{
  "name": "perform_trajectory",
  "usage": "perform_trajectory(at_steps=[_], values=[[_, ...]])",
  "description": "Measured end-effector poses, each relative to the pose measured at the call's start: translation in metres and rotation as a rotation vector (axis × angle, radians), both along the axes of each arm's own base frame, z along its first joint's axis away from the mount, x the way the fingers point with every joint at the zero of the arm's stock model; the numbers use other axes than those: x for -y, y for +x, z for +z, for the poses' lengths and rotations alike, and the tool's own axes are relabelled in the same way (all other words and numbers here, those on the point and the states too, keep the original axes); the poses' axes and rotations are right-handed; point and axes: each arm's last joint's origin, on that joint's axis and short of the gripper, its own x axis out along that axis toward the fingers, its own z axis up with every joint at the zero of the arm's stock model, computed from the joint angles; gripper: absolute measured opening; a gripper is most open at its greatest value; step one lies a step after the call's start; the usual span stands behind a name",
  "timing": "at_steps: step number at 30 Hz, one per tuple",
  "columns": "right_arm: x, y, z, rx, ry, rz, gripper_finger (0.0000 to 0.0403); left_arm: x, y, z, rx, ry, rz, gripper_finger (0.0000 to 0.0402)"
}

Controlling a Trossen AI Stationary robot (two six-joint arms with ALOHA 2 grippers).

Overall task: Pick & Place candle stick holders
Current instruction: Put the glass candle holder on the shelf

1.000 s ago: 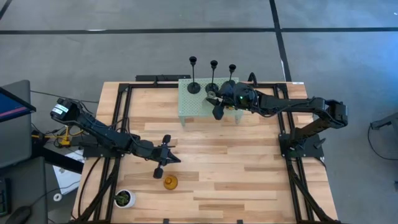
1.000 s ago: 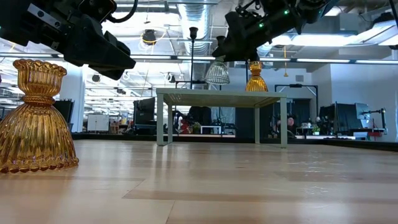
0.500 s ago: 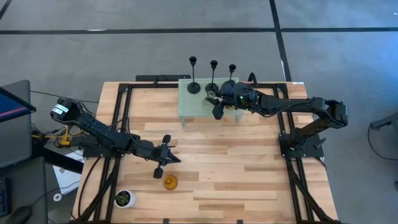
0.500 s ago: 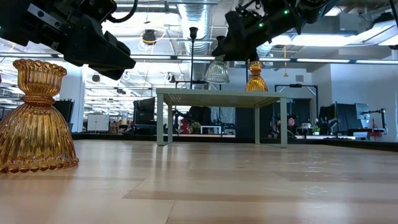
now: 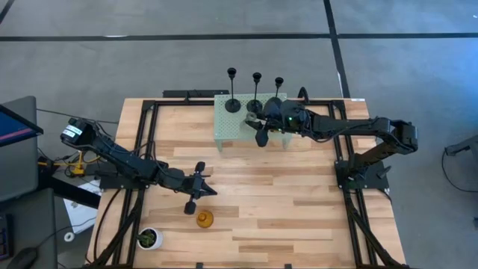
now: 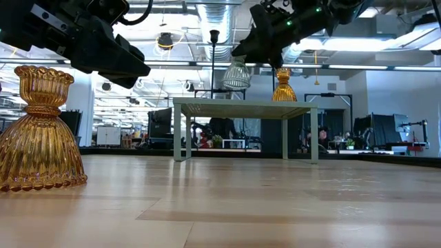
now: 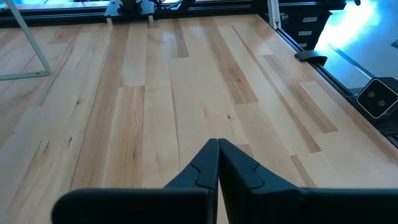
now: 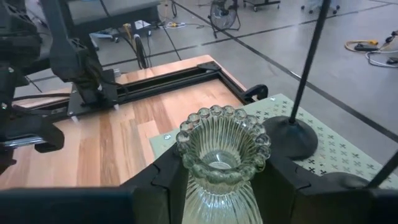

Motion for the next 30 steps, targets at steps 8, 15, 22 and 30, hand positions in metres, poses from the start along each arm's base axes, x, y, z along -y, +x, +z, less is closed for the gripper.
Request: perform_trajectory(at_steps=[8, 15, 22, 30], values=[[-0.028, 0.01, 0.015, 0.045, -0.006, 0.073, 0.0145, 0.0, 0.0, 0.0, 0.0, 0.001, 0.006, 0.0008], [-0.055, 0.013, 0.016, 0.045, -0.023, 0.042, 0.0126, 0.0, 0.0, 0.0, 0.0, 0.001, 0.007, 0.0008], [-0.059, 0.018, 0.014, 0.062, -0.032, -0.004, 0.0151, 0.0, 0.0, 0.0, 0.001, 0.005, 0.005, 0.0008], [-0.016, 0.049, -0.003, -0.01, -0.053, -0.088, 0.0125, 0.0, 0.0, 0.0, 0.0, 0.004, 0.006, 0.0008]])
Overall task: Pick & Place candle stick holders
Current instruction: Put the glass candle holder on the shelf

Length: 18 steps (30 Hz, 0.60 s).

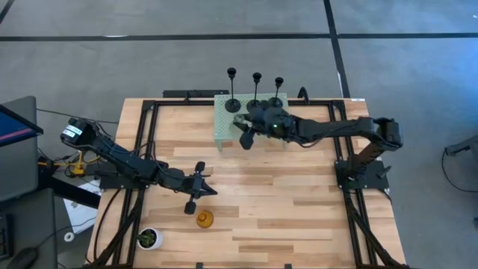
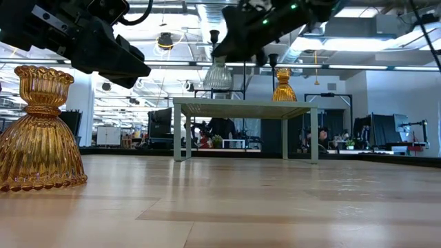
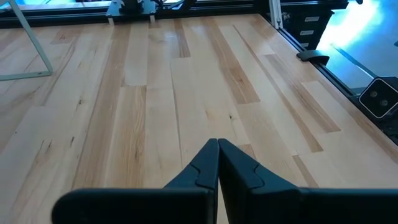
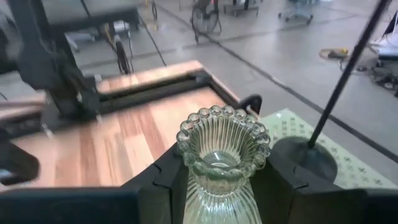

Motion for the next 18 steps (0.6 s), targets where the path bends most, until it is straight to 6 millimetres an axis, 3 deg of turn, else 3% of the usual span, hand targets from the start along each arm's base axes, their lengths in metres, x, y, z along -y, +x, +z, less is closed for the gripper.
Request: perform_trajectory(at_steps=[8, 18], values=[[0.023, 0.021, -0.007, -0.113, 0.02, -0.05, 0.016, 0.0, 0.0, 0.0, 0.001, 0.0, 0.0, 0.0008], [0.027, 0.033, -0.021, -0.152, 0.034, -0.049, 0.0136, 0.0, 0.0, 0.0, 0.0, 0.0, -0.001, 0.0008]])
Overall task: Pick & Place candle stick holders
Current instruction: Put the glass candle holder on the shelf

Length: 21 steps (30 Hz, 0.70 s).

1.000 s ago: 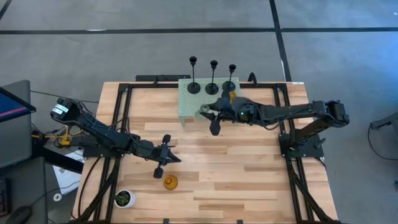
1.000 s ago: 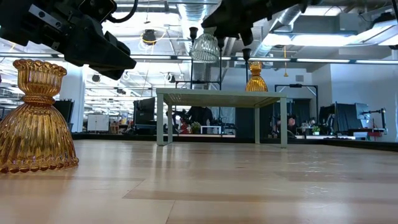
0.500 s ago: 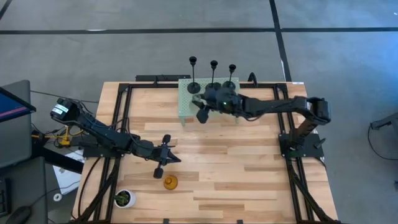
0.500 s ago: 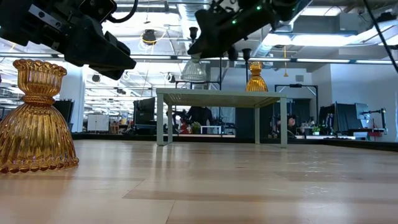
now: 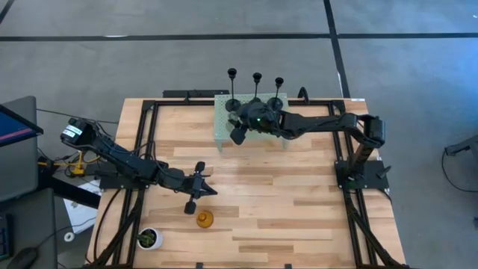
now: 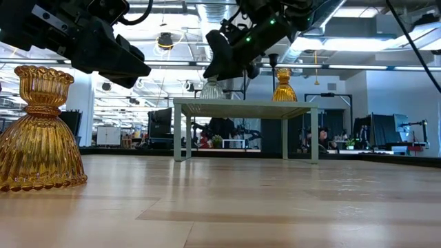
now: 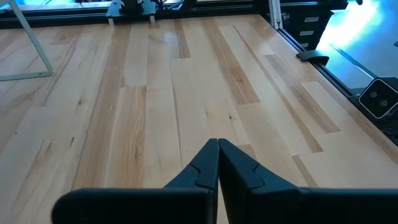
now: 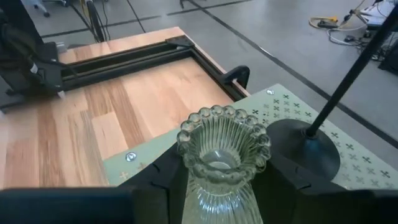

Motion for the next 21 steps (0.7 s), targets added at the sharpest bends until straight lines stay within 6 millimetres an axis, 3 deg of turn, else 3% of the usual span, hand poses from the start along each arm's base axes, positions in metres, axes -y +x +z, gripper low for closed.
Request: perform_trajectory(at_steps=[5, 12, 17, 21], values=[[-0.001, -0.004, 0.004, -0.012, -0.025, 0.01, 0.0193, 0.0, 0.0, 0.0, 0.0, 0.0, 0.0, 0.0008], [-0.004, -0.019, 0.032, 0.013, -0.077, 0.031, 0.0264, 0.0, 0.0, 0.0, 0.0, 0.001, 0.002, 0.0008], [-0.018, -0.041, 0.062, 0.013, -0.118, 0.072, 0.0262, -0.005, 0.001, 0.0, 0.013, 0.033, 0.157, 0.0008], [-0.036, -0.063, 0.075, -0.071, -0.116, 0.126, 0.021, -0.015, 0.0, 0.002, 0.044, 0.086, 0.455, 0.0008]])
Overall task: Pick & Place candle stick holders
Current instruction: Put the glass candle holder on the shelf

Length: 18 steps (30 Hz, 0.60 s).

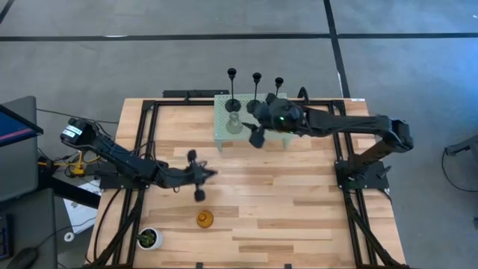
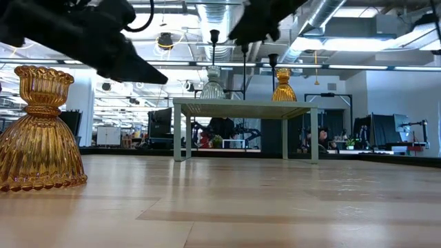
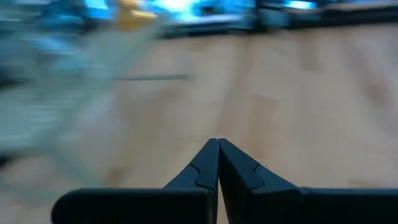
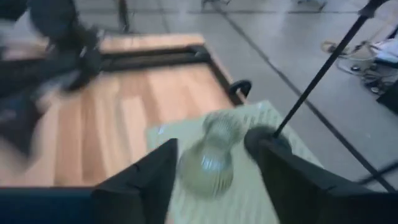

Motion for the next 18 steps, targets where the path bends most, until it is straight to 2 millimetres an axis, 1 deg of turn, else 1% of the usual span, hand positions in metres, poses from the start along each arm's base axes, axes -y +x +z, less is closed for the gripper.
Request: perform_trajectory(at_steps=[2, 3, 6, 7, 8, 11, 14, 18], values=[[-0.009, -0.011, 0.003, -0.073, -0.012, 0.034, 0.0161, -0.006, 0.0, 0.003, 0.034, 0.007, 0.126, 0.0008], [-0.013, -0.016, 0.003, -0.11, -0.015, 0.048, 0.0133, -0.009, 0.001, 0.005, 0.058, 0.002, 0.161, 0.0008], [-0.024, -0.028, 0.001, -0.204, -0.005, 0.081, 0.004, -0.017, 0.004, 0.013, 0.138, -0.01, 0.205, 0.0008], [-0.028, -0.03, 0.0, -0.23, -0.002, 0.093, 0.0021, -0.021, 0.005, 0.016, 0.156, -0.005, 0.214, 0.0008], [-0.032, -0.032, -0.001, -0.246, 0.006, 0.1, 0.0014, -0.024, 0.006, 0.018, 0.168, 0.005, 0.221, 0.0008], [-0.044, -0.033, -0.006, -0.255, 0.022, 0.08, 0.0015, -0.035, 0.008, 0.02, 0.188, 0.016, 0.251, 0.0008], [-0.053, -0.036, -0.02, -0.28, 0.002, 0.072, 0.0003, -0.044, 0.01, 0.021, 0.192, 0.013, 0.256, 0.0008], [-0.063, -0.042, -0.043, -0.286, 0.01, 0.055, 0.0002, -0.053, 0.011, 0.023, 0.221, 0.001, 0.256, 0.0008]])
